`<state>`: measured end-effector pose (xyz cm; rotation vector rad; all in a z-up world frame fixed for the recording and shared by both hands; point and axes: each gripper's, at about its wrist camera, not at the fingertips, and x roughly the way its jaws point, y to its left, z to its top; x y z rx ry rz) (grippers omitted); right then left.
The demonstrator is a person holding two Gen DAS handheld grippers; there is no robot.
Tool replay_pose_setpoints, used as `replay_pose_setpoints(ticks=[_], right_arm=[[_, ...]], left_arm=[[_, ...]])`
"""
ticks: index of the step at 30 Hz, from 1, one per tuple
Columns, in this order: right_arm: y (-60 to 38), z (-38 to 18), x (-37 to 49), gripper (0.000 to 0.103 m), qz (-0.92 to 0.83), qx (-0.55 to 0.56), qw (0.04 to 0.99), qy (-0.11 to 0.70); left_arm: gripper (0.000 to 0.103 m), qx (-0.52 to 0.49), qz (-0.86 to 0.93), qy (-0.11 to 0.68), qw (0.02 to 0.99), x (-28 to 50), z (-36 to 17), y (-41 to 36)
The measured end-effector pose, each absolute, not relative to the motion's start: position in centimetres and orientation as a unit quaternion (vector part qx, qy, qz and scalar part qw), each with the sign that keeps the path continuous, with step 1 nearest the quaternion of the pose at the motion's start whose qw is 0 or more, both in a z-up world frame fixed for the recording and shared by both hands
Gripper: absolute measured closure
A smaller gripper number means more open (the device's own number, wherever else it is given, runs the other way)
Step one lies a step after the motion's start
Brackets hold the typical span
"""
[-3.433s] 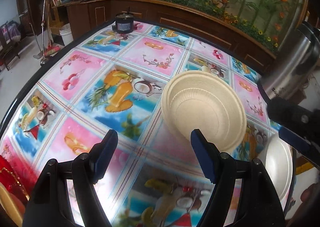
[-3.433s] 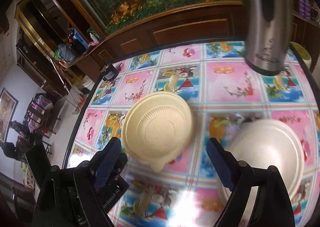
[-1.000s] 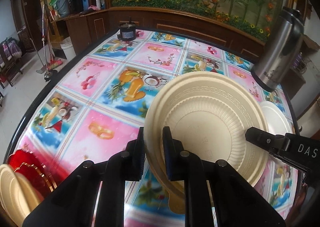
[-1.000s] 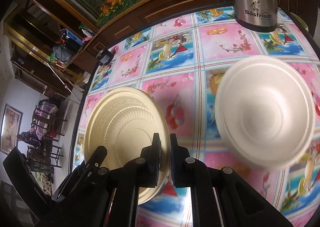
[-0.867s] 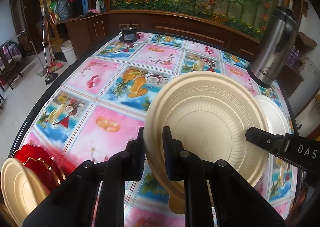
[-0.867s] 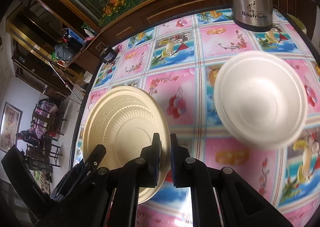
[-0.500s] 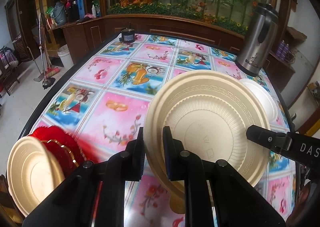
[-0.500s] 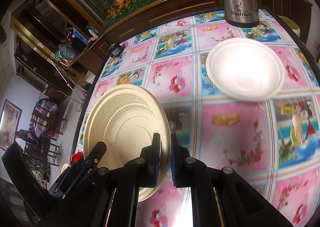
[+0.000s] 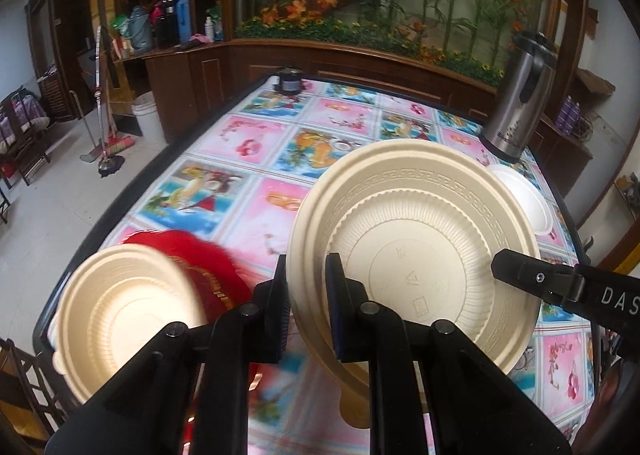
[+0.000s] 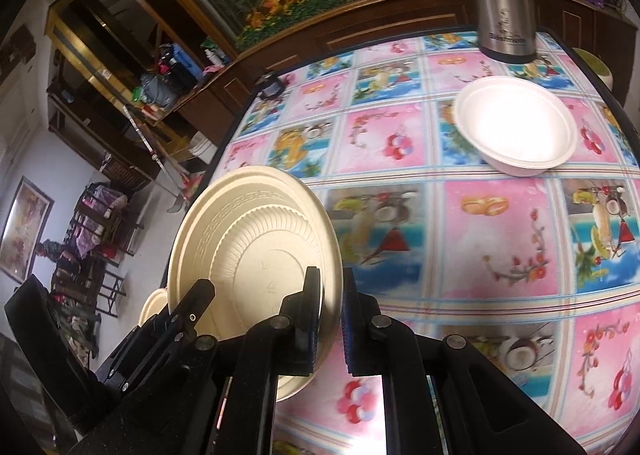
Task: Organize plates and bowls
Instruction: 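Lift and carry the second beige bowl with both grippers to the stack, then lower the second beige bowl into the first beige bowl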
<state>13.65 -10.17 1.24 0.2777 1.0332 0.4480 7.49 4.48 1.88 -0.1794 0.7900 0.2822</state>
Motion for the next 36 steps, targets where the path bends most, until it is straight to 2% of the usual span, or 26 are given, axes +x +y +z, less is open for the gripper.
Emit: replay_pose_setpoints(ticks=[19,36], right_arm=[[1.0,2.1,9.5,0.094,0.314,0.085,0.814,0.481],[7.2,0.5,7.7,0.094,0.357,0.059,0.790,0.495]], left_arm=[[0.089,-0.126,0.222,0.360,0.897,0.7,2.2,13.8],[0.089,-0.153,0.251,0.361,0.885,-2.4,1.1,18.5]])
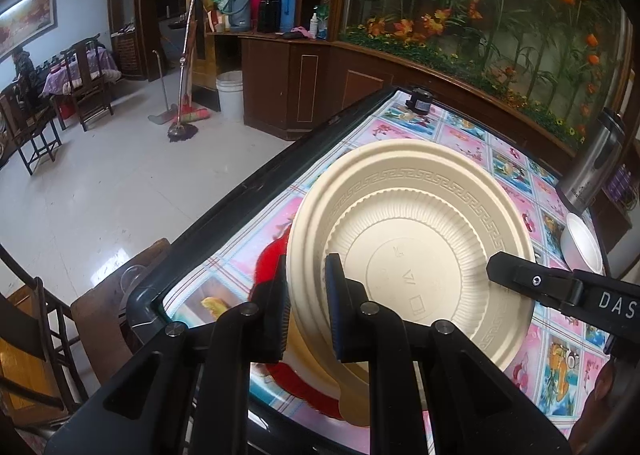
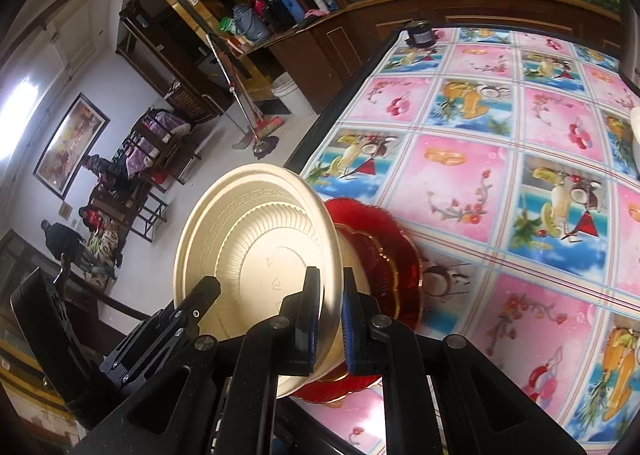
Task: Organize plates and bowls
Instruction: 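Lower the second beige bowl into the first beige bowl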
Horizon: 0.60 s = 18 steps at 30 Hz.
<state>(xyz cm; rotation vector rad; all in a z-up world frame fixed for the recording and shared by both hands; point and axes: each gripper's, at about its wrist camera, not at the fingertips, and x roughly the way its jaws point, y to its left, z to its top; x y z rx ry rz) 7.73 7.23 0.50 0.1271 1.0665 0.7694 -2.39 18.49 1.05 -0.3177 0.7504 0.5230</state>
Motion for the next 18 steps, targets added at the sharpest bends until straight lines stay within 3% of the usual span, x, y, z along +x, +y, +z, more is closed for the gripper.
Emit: replay_pose_setpoints(ticks=[18], right_arm=[[8.7,-1.3,7.7,0.094,0.354,0.045,0.783,0.509]], left_arm=[[0.089,-0.151,0.251,0.380,0.878,-2.3,-0.4,19.1]])
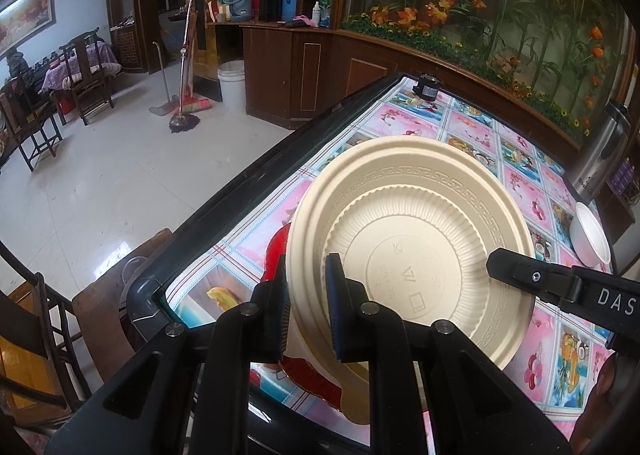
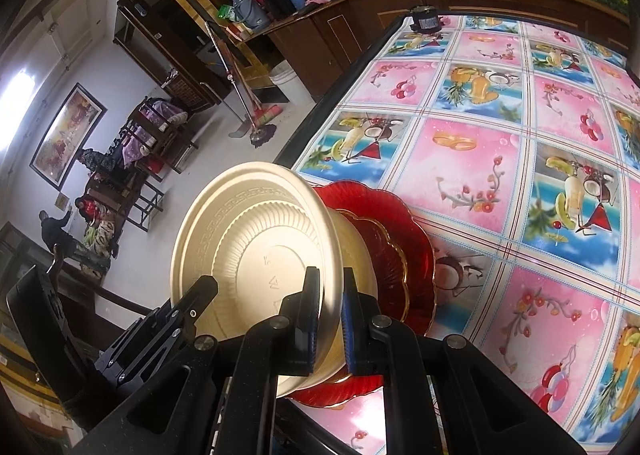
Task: Organize plates and bowls
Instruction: 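Lower the second beige bowl into the first beige bowl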
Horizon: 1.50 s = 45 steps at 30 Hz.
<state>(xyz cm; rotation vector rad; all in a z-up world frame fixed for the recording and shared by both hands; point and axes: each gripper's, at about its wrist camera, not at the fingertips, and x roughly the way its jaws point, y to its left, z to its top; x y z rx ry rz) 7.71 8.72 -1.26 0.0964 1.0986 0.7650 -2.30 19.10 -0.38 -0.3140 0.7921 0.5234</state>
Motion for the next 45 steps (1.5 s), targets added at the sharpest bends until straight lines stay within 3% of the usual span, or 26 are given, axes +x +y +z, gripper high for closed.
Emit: replay_pose_setpoints(ticks=[45], right_arm=[[8.40,-1.58,8.07,0.089,0.340,0.024,0.798,0.497]], left_arm=[[0.089,-0.141,0.261,0.383,0.875,-2.38,-1.01,19.29]])
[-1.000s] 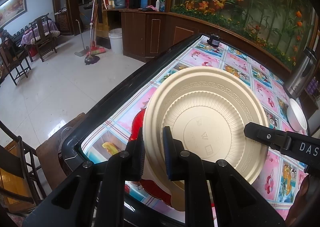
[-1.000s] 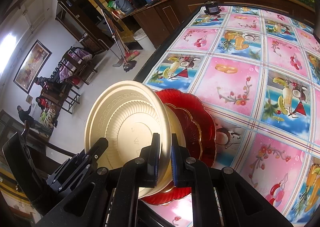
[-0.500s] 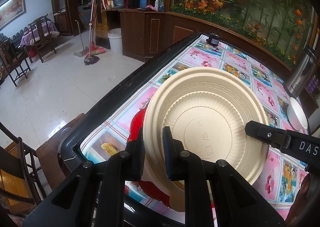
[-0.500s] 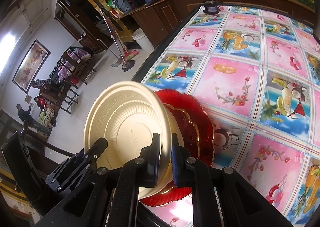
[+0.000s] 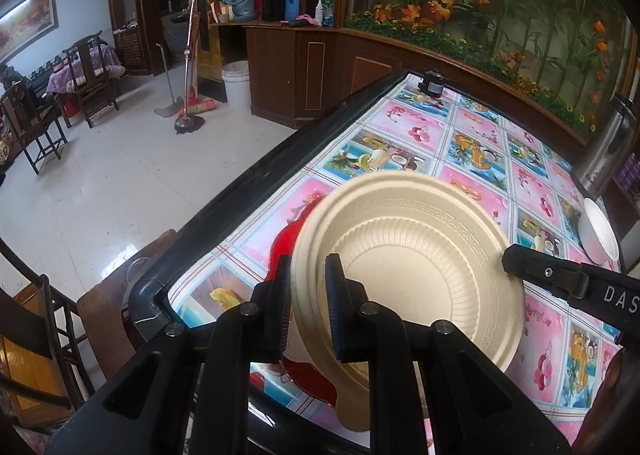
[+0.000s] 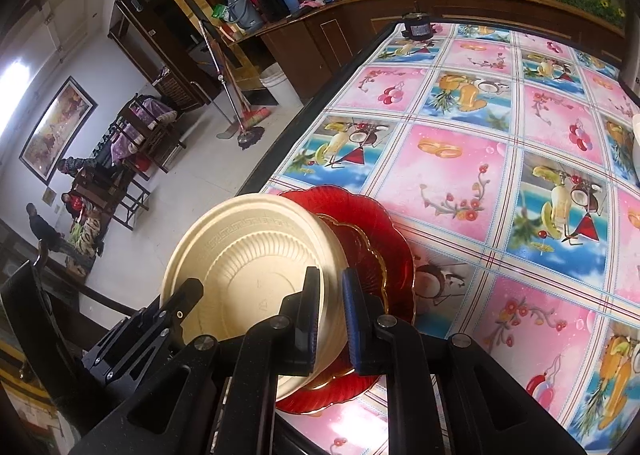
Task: Organize plates and bowls
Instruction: 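Lower the second beige bowl into the first beige bowl, then open both grippers and lift them off the bowl stack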
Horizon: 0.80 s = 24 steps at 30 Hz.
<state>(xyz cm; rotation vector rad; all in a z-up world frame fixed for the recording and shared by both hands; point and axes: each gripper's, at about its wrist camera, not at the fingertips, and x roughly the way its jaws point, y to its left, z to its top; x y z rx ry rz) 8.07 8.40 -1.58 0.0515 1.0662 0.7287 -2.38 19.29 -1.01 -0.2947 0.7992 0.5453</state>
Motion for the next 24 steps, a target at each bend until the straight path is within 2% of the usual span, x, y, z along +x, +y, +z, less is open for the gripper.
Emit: replay_pose_setpoints(ticks=[6,11,12,15,17,18,19,24], right_arm=[[8.2,-1.6,8.1,0.089,0.343,0.028,0.797,0.496],[8.2,-1.5,8.0,0.089,0.347,0.029,0.795,0.496],[8.2,-1.5,8.0,0.089,0.348,0.031,0.795,0.496],[8.0,-1.5,7.9,0.087,0.348,0.033,0.794,0.498],[7.9,-1.4,7.9,0.074,0.351,0.038,0.791,0.499],[7.9,-1.4,7.9,0.055,0.353,0.044,0.790,0.499],[7.7,-1.3,7.9,0.041,0.357,0.052,0.789,0.498],[7.5,-0.5,7.4,0.026,0.362,0.057,0.794,0.484]], left_arm=[[0.088,-0.136,0.269,0.382,0.874,-2.6,-0.9,19.5],[0.068,-0.136,0.272,0.379,0.874,-2.7,-0.7,19.4],[0.060,-0.137,0.273,0.377,0.874,-2.7,-0.6,19.4],[0.052,-0.136,0.272,0.371,0.877,-2.9,-0.1,19.2],[0.040,-0.136,0.272,0.368,0.879,-3.0,0.2,19.1],[0.033,-0.136,0.272,0.365,0.880,-3.1,0.4,19.1],[0.028,-0.135,0.274,0.361,0.881,-3.2,0.6,19.1],[0.025,-0.134,0.280,0.355,0.882,-3.4,1.3,19.0]])
